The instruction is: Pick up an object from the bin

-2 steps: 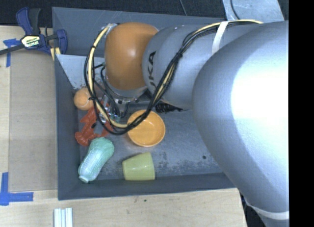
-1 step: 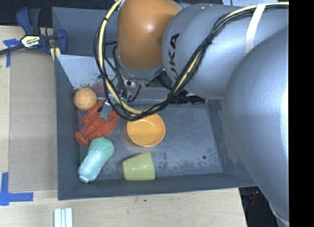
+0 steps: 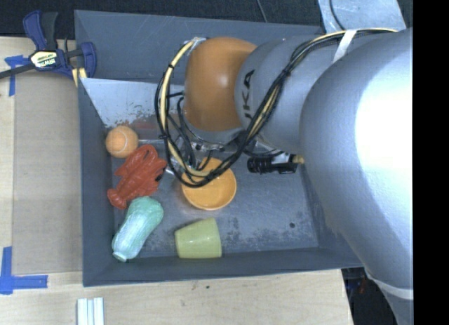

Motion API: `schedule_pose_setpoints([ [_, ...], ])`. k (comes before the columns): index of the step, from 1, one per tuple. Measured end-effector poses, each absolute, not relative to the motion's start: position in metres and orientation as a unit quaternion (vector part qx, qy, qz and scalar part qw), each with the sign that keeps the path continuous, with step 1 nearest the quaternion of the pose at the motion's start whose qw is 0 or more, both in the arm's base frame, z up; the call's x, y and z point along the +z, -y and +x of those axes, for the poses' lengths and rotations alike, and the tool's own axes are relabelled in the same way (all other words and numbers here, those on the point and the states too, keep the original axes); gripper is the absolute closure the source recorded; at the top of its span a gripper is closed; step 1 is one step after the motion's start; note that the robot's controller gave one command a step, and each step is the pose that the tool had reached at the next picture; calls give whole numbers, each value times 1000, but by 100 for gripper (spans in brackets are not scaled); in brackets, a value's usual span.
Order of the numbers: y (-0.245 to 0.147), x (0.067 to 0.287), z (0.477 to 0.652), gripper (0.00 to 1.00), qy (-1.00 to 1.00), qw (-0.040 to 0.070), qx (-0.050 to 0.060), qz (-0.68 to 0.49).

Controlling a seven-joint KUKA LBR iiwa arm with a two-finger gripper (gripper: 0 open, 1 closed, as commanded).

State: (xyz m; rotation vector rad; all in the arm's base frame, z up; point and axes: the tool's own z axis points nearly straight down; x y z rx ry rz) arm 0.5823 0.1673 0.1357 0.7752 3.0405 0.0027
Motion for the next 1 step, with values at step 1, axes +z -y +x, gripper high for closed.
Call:
schedule_pose_setpoints([
  [1, -223, 173, 578, 0, -953, 6, 5, 304],
])
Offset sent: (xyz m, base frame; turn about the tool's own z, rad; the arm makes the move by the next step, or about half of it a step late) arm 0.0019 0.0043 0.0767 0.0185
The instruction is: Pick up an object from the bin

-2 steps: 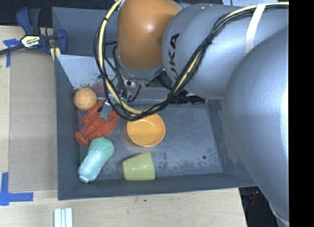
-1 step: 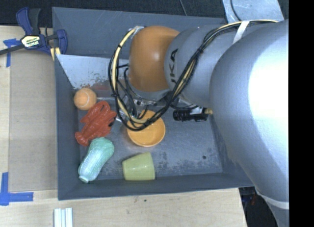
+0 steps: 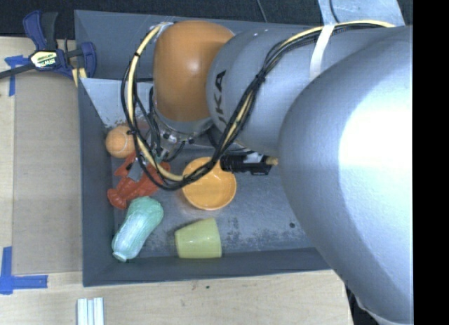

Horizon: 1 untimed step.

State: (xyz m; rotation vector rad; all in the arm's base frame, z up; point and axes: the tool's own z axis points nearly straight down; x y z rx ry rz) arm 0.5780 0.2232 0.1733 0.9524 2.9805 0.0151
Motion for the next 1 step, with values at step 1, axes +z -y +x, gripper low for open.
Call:
schedule_pose_setpoints([
  [1, -189, 206, 583, 0, -963, 4, 1, 268],
])
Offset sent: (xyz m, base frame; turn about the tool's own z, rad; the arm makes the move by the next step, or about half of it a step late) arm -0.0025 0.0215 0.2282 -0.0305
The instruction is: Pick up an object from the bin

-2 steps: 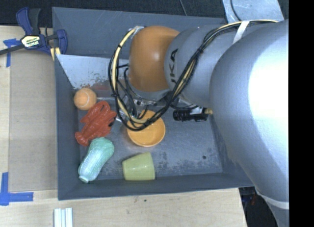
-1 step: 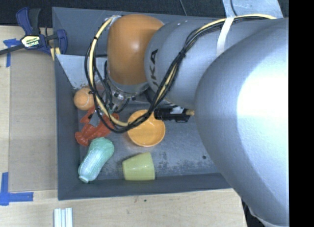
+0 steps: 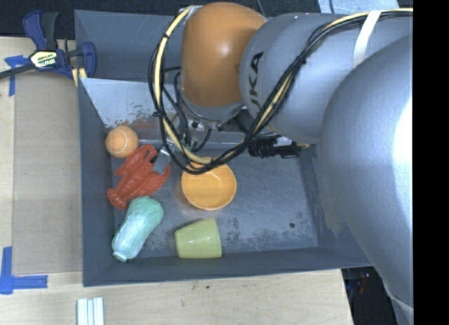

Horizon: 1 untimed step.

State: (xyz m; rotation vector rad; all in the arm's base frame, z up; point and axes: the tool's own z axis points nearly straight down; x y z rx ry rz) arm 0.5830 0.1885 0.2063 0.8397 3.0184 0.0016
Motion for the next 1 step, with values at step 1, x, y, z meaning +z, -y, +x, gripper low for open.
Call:
schedule_pose_setpoints([
  [1, -219, 328, 579, 0, -961, 6, 4, 278],
])
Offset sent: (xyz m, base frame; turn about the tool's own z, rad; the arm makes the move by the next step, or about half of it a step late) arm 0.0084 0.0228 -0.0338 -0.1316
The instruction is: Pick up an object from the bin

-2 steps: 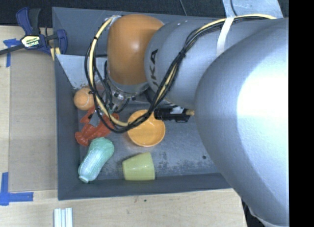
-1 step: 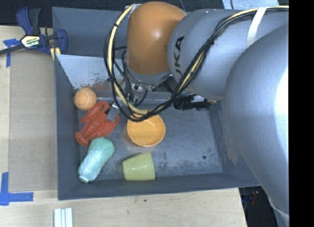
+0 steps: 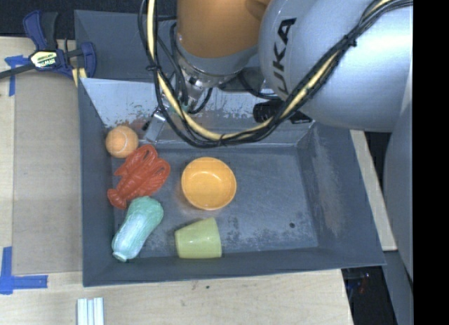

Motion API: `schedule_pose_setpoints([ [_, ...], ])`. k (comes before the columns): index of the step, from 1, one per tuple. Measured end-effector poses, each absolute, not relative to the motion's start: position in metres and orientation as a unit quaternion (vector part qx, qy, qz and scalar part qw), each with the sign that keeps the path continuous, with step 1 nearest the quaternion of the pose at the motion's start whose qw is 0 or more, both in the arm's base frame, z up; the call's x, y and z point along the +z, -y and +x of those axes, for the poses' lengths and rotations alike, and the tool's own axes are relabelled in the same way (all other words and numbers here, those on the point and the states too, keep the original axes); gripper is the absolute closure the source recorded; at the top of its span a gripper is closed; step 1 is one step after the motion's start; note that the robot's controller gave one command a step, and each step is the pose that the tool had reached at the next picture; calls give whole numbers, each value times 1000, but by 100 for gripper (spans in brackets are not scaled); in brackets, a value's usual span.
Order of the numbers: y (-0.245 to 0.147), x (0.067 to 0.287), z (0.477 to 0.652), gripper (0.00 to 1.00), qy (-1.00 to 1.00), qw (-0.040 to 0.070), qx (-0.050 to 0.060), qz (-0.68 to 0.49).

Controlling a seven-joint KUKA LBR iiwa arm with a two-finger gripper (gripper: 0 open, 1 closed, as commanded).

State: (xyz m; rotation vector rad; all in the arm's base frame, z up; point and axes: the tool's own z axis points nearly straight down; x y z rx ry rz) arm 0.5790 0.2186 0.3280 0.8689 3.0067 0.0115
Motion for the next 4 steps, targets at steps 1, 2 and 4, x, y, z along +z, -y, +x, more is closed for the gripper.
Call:
schedule_pose_setpoints([
  [1, -215, 244, 587, 0, -972, 5, 1, 233],
  [2, -237, 274, 574, 0, -966, 10, 6, 260],
  [4, -237, 271, 593, 0, -995, 13, 5, 99],
])
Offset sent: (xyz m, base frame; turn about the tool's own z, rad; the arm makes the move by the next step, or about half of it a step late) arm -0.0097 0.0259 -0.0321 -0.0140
